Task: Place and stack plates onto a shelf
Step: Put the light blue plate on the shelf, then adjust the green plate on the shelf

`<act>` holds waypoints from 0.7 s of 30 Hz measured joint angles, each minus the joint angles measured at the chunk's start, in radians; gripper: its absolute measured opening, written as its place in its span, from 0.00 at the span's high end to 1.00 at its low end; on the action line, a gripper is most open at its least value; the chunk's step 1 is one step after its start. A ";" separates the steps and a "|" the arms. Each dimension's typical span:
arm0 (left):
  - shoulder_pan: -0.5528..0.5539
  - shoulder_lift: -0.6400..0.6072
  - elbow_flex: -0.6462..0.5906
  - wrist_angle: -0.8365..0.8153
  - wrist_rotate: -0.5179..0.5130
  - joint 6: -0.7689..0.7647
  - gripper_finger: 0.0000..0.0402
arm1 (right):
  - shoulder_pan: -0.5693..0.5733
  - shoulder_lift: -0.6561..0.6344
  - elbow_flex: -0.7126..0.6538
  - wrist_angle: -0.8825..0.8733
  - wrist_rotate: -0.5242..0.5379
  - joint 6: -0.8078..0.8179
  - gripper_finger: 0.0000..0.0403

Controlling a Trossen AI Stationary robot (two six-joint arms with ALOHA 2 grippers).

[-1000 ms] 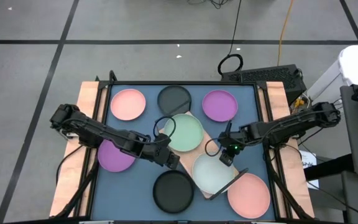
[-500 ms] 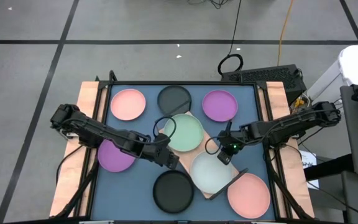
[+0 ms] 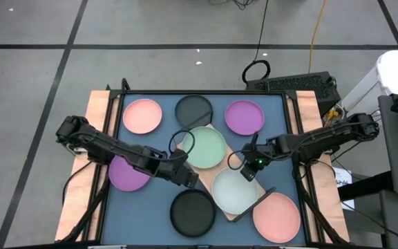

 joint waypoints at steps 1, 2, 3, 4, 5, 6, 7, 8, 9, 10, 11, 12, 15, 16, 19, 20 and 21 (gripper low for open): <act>-0.003 0.000 0.000 0.000 0.000 -0.001 0.64 | -0.002 -0.002 0.000 -0.001 -0.003 0.000 0.78; -0.008 0.000 0.000 0.000 0.000 -0.001 0.64 | -0.003 -0.007 0.000 -0.001 -0.004 0.005 0.76; -0.012 0.000 0.000 0.000 0.000 -0.001 0.64 | -0.003 -0.012 0.000 -0.001 -0.004 0.019 0.74; -0.016 0.000 0.000 0.000 0.000 0.000 0.64 | -0.003 -0.022 0.000 -0.001 -0.004 0.040 0.72; -0.020 0.000 0.000 0.000 0.000 0.005 0.64 | -0.003 -0.034 0.000 -0.004 -0.004 0.059 0.71; -0.023 0.000 0.000 0.000 0.000 0.011 0.64 | -0.003 -0.047 0.000 -0.005 -0.006 0.077 0.70; -0.027 0.000 0.000 0.001 0.000 0.018 0.64 | -0.003 -0.062 0.000 -0.007 -0.006 0.101 0.69; -0.030 0.000 0.000 0.001 0.002 0.027 0.64 | -0.003 -0.078 0.000 -0.015 -0.006 0.132 0.68; -0.034 -0.004 0.000 0.001 0.008 0.035 0.64 | -0.003 -0.094 0.000 -0.026 -0.006 0.166 0.67; -0.038 -0.009 -0.001 -0.001 0.010 0.042 0.64 | -0.002 -0.110 0.000 -0.032 -0.006 0.202 0.67; -0.041 -0.017 -0.001 0.002 0.009 0.044 0.64 | -0.002 -0.126 0.000 -0.038 -0.008 0.242 0.67; -0.042 -0.027 -0.001 0.006 0.009 0.047 0.64 | -0.002 -0.143 0.000 -0.040 -0.013 0.279 0.67; -0.047 -0.066 -0.001 0.007 -0.006 0.078 0.64 | -0.002 -0.200 0.000 -0.038 -0.022 0.371 0.67; -0.047 -0.078 -0.001 0.005 -0.021 0.095 0.64 | -0.001 -0.218 0.000 -0.038 -0.004 0.392 0.67; -0.045 -0.115 -0.001 -0.024 -0.073 0.136 0.64 | 0.002 -0.264 0.000 -0.036 0.057 0.470 0.67; -0.043 -0.126 -0.001 -0.031 -0.081 0.150 0.64 | 0.004 -0.276 0.000 -0.029 0.081 0.503 0.67; -0.040 -0.134 -0.001 -0.038 -0.091 0.165 0.64 | 0.007 -0.285 0.000 -0.007 0.110 0.532 0.67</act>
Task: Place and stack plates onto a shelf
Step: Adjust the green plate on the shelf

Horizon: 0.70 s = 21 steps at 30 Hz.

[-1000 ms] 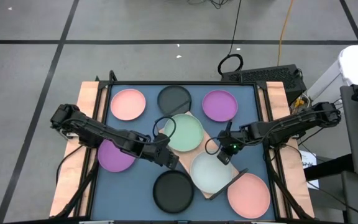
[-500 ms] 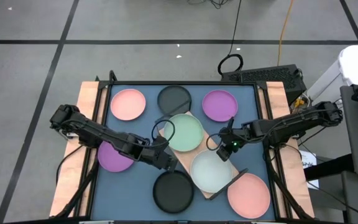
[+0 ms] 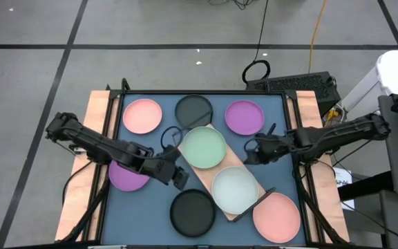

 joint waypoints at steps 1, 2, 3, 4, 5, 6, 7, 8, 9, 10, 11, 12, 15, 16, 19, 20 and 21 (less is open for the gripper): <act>0.001 -0.007 0.000 -0.006 -0.006 0.011 0.64 | 0.003 -0.007 0.000 0.030 0.036 0.019 0.67; 0.001 -0.015 0.000 -0.012 -0.015 0.025 0.64 | 0.004 -0.008 0.000 0.068 0.074 0.035 0.67; 0.001 -0.019 0.000 -0.015 -0.024 0.035 0.64 | 0.003 -0.008 0.000 0.110 0.108 0.042 0.67; 0.001 -0.022 0.000 -0.010 -0.031 0.042 0.64 | -0.003 -0.003 0.000 0.161 0.134 0.044 0.67; 0.001 -0.024 0.000 -0.006 -0.033 0.043 0.64 | -0.015 0.006 0.000 0.217 0.148 0.044 0.67; 0.001 -0.024 0.000 -0.005 -0.033 0.043 0.64 | -0.031 0.021 0.002 0.270 0.147 0.044 0.68; 0.001 -0.023 0.000 -0.005 -0.033 0.045 0.64 | -0.047 0.042 0.002 0.314 0.141 0.044 0.69; 0.001 -0.023 0.000 -0.006 -0.033 0.049 0.64 | -0.061 0.067 0.003 0.346 0.122 0.044 0.70; 0.001 -0.023 0.000 -0.007 -0.033 0.055 0.64 | -0.076 0.094 0.008 0.356 0.113 0.038 0.72; 0.001 -0.023 0.000 -0.006 -0.033 0.065 0.64 | -0.090 0.128 0.019 0.352 0.096 0.024 0.75; 0.000 -0.023 0.000 -0.006 -0.033 0.076 0.64 | -0.104 0.161 0.031 0.353 0.079 0.004 0.78; 0.001 -0.023 0.000 -0.006 -0.033 0.089 0.64 | -0.120 0.193 0.043 0.356 0.061 -0.018 0.80; 0.006 -0.023 0.000 -0.023 -0.037 0.111 0.64 | -0.168 0.293 0.077 0.387 0.012 -0.119 0.90; 0.008 -0.023 0.000 -0.031 -0.041 0.111 0.64 | -0.183 0.325 0.083 0.417 0.011 -0.153 0.93; 0.023 -0.023 0.000 -0.049 -0.066 0.113 0.64 | -0.220 0.406 0.084 0.524 0.011 -0.223 0.99; 0.030 -0.023 0.000 -0.053 -0.069 0.123 0.64 | -0.230 0.432 0.084 0.541 0.004 -0.233 0.99; 0.036 -0.023 0.000 -0.059 -0.068 0.132 0.64 | -0.242 0.452 0.085 0.539 -0.019 -0.240 0.98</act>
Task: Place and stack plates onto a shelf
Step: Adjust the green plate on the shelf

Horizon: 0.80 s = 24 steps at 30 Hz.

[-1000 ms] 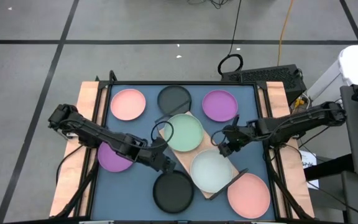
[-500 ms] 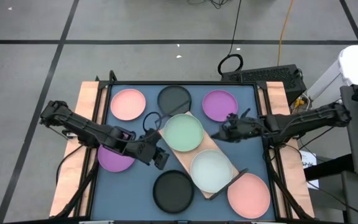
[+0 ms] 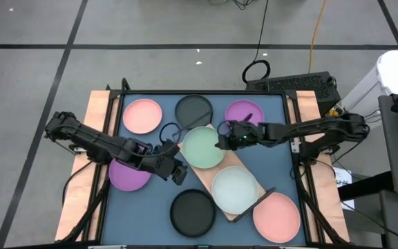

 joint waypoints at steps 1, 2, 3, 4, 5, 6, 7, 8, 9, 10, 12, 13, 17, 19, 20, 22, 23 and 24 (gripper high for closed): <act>0.007 0.000 0.000 -0.012 0.002 0.002 0.64 | -0.011 0.020 -0.001 -0.005 -0.027 -0.013 0.98; 0.012 0.000 0.000 -0.027 0.004 0.000 0.64 | -0.020 0.039 -0.001 -0.006 -0.052 -0.029 0.98; 0.017 0.000 0.000 -0.041 0.005 -0.005 0.64 | -0.028 0.053 -0.001 -0.006 -0.071 -0.045 0.98; 0.021 0.000 0.000 -0.053 0.006 -0.010 0.64 | -0.032 0.065 -0.001 -0.009 -0.081 -0.060 0.99; 0.024 0.000 0.000 -0.062 0.007 -0.013 0.64 | -0.035 0.072 -0.001 -0.011 -0.089 -0.067 0.99; 0.026 0.000 0.000 -0.069 0.008 -0.016 0.64 | -0.036 0.079 -0.001 -0.013 -0.097 -0.071 1.00; 0.028 0.000 0.000 -0.076 0.010 -0.022 0.64 | -0.037 0.083 -0.001 -0.020 -0.101 -0.072 1.00; 0.030 0.000 0.000 -0.079 0.011 -0.026 0.64 | -0.036 0.085 -0.001 -0.036 -0.102 -0.073 1.00; 0.030 0.000 0.000 -0.078 0.011 -0.030 0.64 | -0.036 0.086 -0.001 -0.056 -0.105 -0.073 1.00; 0.030 0.000 0.000 -0.076 0.011 -0.030 0.64 | -0.036 0.086 -0.001 -0.074 -0.114 -0.073 1.00; 0.032 0.000 0.000 -0.078 0.012 -0.030 0.64 | -0.036 0.085 -0.001 -0.111 -0.136 -0.078 1.00; 0.034 0.000 0.000 -0.082 0.012 -0.030 0.64 | -0.033 0.085 -0.001 -0.123 -0.147 -0.079 1.00; 0.037 0.000 0.000 -0.101 0.012 -0.022 0.64 | -0.014 0.072 -0.001 -0.135 -0.153 -0.065 1.00; 0.037 0.000 0.000 -0.111 0.013 -0.010 0.64 | -0.006 0.063 -0.001 -0.148 -0.153 -0.059 1.00; 0.037 0.000 0.000 -0.113 0.013 -0.009 0.64 | -0.003 0.056 -0.001 -0.169 -0.152 -0.052 1.00; 0.037 0.000 0.000 -0.116 0.013 -0.007 0.64 | 0.001 0.039 -0.001 -0.208 -0.150 -0.048 1.00; 0.037 0.000 0.000 -0.116 0.013 -0.007 0.64 | 0.002 0.027 -0.001 -0.224 -0.148 -0.048 1.00; 0.035 0.000 0.000 -0.115 0.013 -0.007 0.64 | 0.002 0.016 -0.001 -0.236 -0.144 -0.047 1.00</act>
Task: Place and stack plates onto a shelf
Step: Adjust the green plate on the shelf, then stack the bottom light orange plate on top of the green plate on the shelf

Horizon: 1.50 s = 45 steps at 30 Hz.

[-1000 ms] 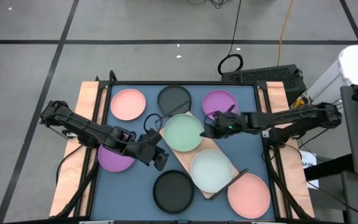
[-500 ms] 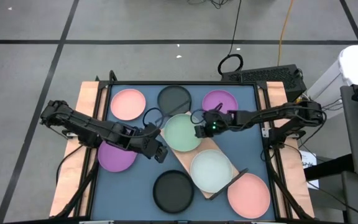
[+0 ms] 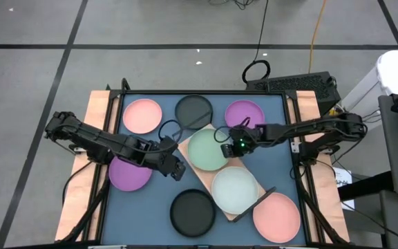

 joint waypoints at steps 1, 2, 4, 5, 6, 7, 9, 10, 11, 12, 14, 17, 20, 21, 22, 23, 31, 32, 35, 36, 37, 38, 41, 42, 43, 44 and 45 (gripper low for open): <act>0.000 0.000 0.000 0.000 0.000 0.000 0.64 | 0.000 -0.011 0.000 -0.005 0.007 0.001 1.00; -0.001 0.000 0.000 0.001 0.000 0.000 0.64 | 0.001 -0.026 0.000 -0.007 0.018 0.006 1.00; -0.004 0.000 0.000 0.001 0.000 0.003 0.64 | 0.002 -0.059 0.000 -0.006 0.041 0.012 1.00; -0.005 0.000 0.000 0.002 0.000 0.006 0.64 | 0.002 -0.077 0.000 -0.002 0.052 0.017 1.00; -0.006 0.000 0.000 0.002 0.000 0.011 0.64 | 0.002 -0.093 0.000 -0.002 0.067 0.022 1.00; -0.006 0.000 0.000 0.003 0.000 0.014 0.64 | 0.002 -0.108 0.000 -0.005 0.078 0.029 1.00; -0.007 0.000 0.000 0.005 0.000 0.023 0.64 | 0.002 -0.142 0.000 -0.013 0.104 0.038 1.00; -0.008 0.000 0.000 0.005 0.000 0.025 0.64 | 0.003 -0.158 0.000 -0.011 0.113 0.041 1.00; -0.008 0.000 0.000 0.004 0.000 0.027 0.64 | 0.007 -0.174 0.000 -0.011 0.126 0.042 1.00; -0.009 0.000 0.000 0.005 0.000 0.027 0.64 | 0.011 -0.190 0.000 -0.018 0.136 0.042 1.00; -0.016 0.000 0.000 0.005 0.000 0.021 0.64 | 0.028 -0.221 0.000 -0.028 0.156 0.056 1.00; -0.036 0.000 0.000 0.005 0.001 -0.009 0.64 | 0.072 -0.271 0.000 -0.037 0.193 0.087 1.00; -0.062 0.000 0.000 0.005 0.001 -0.039 0.64 | 0.142 -0.311 0.011 -0.045 0.295 0.112 1.00; -0.071 0.000 0.000 0.005 0.001 -0.045 0.64 | 0.165 -0.321 0.025 -0.051 0.327 0.116 1.00; -0.079 0.000 0.000 0.005 0.001 -0.051 0.64 | 0.186 -0.328 0.043 -0.069 0.348 0.120 1.00; -0.088 0.000 0.000 0.005 0.001 -0.055 0.64 | 0.204 -0.332 0.066 -0.095 0.363 0.120 1.00; -0.145 0.000 0.000 -0.022 -0.006 -0.055 0.64 | 0.326 -0.293 0.377 -0.498 0.389 0.115 1.00; -0.149 0.000 0.000 -0.029 -0.009 -0.053 0.64 | 0.340 -0.283 0.422 -0.562 0.389 0.115 1.00; -0.160 0.000 0.000 -0.060 -0.025 -0.050 0.64 | 0.382 -0.255 0.545 -0.738 0.382 0.113 1.00; -0.164 0.000 0.000 -0.065 -0.031 -0.049 0.64 | 0.397 -0.250 0.576 -0.784 0.364 0.103 1.00; -0.167 0.000 0.000 -0.073 -0.037 -0.050 0.64 | 0.414 -0.250 0.599 -0.822 0.339 0.084 1.00; -0.171 0.000 0.000 -0.081 -0.046 -0.055 0.64 | 0.432 -0.250 0.615 -0.849 0.306 0.065 1.00; -0.185 0.000 0.000 -0.098 -0.069 -0.077 0.64 | 0.492 -0.261 0.633 -0.937 0.258 0.075 1.00; -0.190 0.000 0.000 -0.104 -0.075 -0.082 0.64 | 0.513 -0.265 0.633 -0.972 0.251 0.097 1.00; -0.195 0.000 0.000 -0.106 -0.079 -0.084 0.64 | 0.533 -0.266 0.633 -1.003 0.251 0.119 1.00; -0.200 0.000 0.000 -0.107 -0.083 -0.086 0.64 | 0.553 -0.266 0.633 -1.034 0.251 0.137 1.00; -0.205 0.000 0.000 -0.110 -0.088 -0.088 0.64 | 0.573 -0.266 0.632 -1.066 0.251 0.149 1.00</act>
